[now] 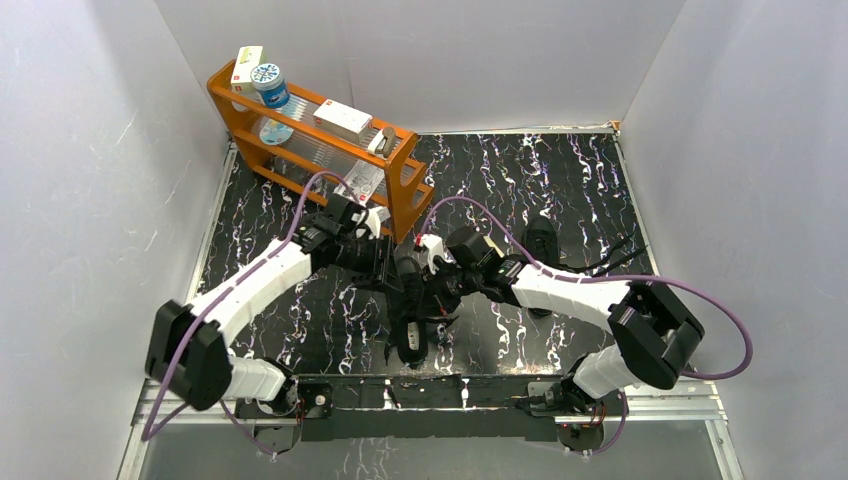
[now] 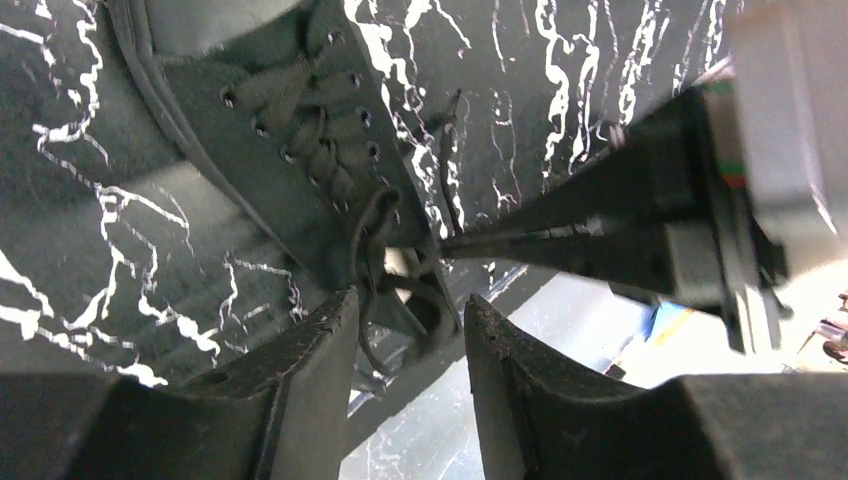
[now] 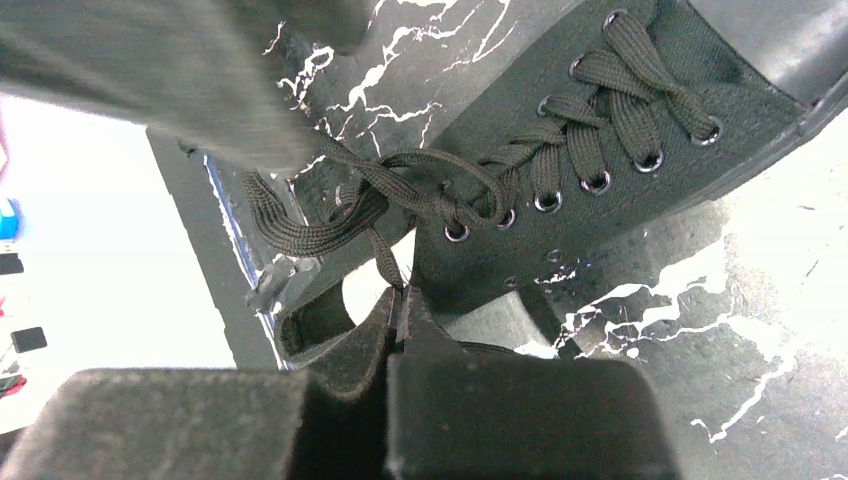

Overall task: Tie the shoes
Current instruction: Wrap the shoelace around the shoelace.

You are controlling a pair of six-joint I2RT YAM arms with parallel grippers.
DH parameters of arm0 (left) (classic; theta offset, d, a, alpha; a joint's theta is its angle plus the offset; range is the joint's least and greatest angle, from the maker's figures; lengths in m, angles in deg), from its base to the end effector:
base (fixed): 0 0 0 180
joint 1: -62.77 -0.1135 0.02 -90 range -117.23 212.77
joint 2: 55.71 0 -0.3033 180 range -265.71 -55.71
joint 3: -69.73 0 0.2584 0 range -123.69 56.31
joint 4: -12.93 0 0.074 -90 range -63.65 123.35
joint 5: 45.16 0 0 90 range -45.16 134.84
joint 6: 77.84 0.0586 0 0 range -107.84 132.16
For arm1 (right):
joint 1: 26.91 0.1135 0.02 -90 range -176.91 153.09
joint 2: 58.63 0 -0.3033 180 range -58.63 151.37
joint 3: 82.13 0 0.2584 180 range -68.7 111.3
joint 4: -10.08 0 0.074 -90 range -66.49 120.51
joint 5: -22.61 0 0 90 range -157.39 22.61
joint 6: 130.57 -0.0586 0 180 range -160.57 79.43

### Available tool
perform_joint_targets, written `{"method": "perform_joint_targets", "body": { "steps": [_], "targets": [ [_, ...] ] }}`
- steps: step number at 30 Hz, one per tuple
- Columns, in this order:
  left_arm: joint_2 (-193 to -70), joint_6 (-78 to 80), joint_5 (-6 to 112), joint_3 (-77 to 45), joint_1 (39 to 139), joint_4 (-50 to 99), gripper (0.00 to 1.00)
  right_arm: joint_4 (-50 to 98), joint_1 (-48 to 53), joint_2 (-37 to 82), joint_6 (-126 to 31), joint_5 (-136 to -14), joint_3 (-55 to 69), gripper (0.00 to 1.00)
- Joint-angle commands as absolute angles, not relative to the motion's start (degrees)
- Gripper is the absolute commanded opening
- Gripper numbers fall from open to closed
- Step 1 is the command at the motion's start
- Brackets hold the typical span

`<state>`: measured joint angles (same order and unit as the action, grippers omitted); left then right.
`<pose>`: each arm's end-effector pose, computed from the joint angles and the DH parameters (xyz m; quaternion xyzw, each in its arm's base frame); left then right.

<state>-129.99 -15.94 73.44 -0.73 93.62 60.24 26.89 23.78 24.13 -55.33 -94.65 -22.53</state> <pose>0.2212 -0.1648 0.2906 0.1041 0.9116 -0.3614 0.1661 0.1794 0.2615 0.2318 -0.3664 0.8070 0.4018 0.2303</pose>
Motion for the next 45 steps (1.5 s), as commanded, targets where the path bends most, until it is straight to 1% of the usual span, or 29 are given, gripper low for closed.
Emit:
{"method": "perform_joint_targets", "body": {
  "steps": [1, 6, 9, 12, 20, 22, 24, 28, 29, 30, 31, 32, 33, 34, 35, 37, 40, 45],
  "targets": [
    [-137.1, -14.0, 77.6, -3.1, 93.2, 54.5, 0.39, 26.4, 23.8, 21.7, -54.4, -95.5, -23.0, 0.00],
    [-143.8, -11.2, 81.6, -3.0, 93.3, 53.2, 0.36, 25.1, 23.8, 20.7, -55.1, -95.3, -24.1, 0.00],
    [-143.8, -12.4, 84.3, 0.0, 93.3, 50.1, 0.36, 24.1, 23.8, 20.8, -55.6, -95.3, -24.6, 0.00],
    [-143.1, -13.4, 83.4, 2.1, 93.3, 48.8, 0.35, 24.0, 23.8, 21.1, -55.7, -95.3, -24.3, 0.00],
    [-143.3, -14.5, 84.3, 4.9, 93.3, 47.4, 0.28, 22.4, 23.8, 22.0, -55.5, -95.6, -23.7, 0.00],
    [-143.1, -14.7, 84.0, 5.5, 93.3, 47.1, 0.24, 22.3, 23.8, 22.3, -55.7, -95.4, -23.5, 0.00],
    [-142.9, -14.9, 84.0, 5.6, 93.3, 46.7, 0.17, 22.3, 23.8, 22.7, -55.9, -95.1, -23.2, 0.00],
    [-140.1, -16.7, 83.4, 6.8, 93.3, 43.6, 0.07, 22.3, 23.8, 24.8, -57.0, -95.2, -22.0, 0.00],
    [-138.8, -18.2, 83.6, 8.3, 93.2, 41.5, 0.05, 23.3, 23.8, 25.9, -56.8, -94.9, -21.2, 0.00],
    [-138.4, -19.3, 83.7, 9.5, 93.3, 39.9, 0.05, 23.4, 23.8, 26.0, -56.5, -94.9, -20.9, 0.00],
    [-138.8, -19.7, 83.7, 9.7, 93.3, 40.4, 0.16, 23.4, 23.8, 25.4, -56.0, -95.3, -21.3, 0.00],
    [-138.2, -19.4, 82.1, 9.0, 93.3, 42.4, 0.25, 23.4, 23.8, 25.1, -55.8, -95.4, -21.9, 0.00],
    [-135.3, -19.0, 78.9, 8.1, 93.3, 45.1, 0.31, 23.4, 23.8, 25.0, -55.5, -95.7, -22.3, 0.00],
    [-130.5, -18.4, 74.4, 5.8, 93.3, 49.3, 0.40, 23.4, 23.8, 24.9, -55.4, -95.7, -22.3, 0.00],
    [-129.0, -18.3, 73.5, 5.1, 93.3, 51.0, 0.45, 23.4, 23.8, 24.7, -55.6, -95.7, -22.4, 0.00],
    [-125.0, -19.4, 73.2, 4.8, 93.3, 51.9, 0.62, 22.9, 23.8, 24.6, -55.7, -96.2, -22.7, 0.00],
    [-123.5, -19.4, 73.2, 3.4, 93.3, 51.6, 0.63, 23.0, 23.8, 24.6, -55.3, -96.3, -22.4, 0.00],
    [-127.8, -18.3, 75.7, 1.9, 93.7, 52.4, 0.62, 22.6, 23.8, 24.6, -55.1, -96.2, -22.3, 0.00]
  ]
}}
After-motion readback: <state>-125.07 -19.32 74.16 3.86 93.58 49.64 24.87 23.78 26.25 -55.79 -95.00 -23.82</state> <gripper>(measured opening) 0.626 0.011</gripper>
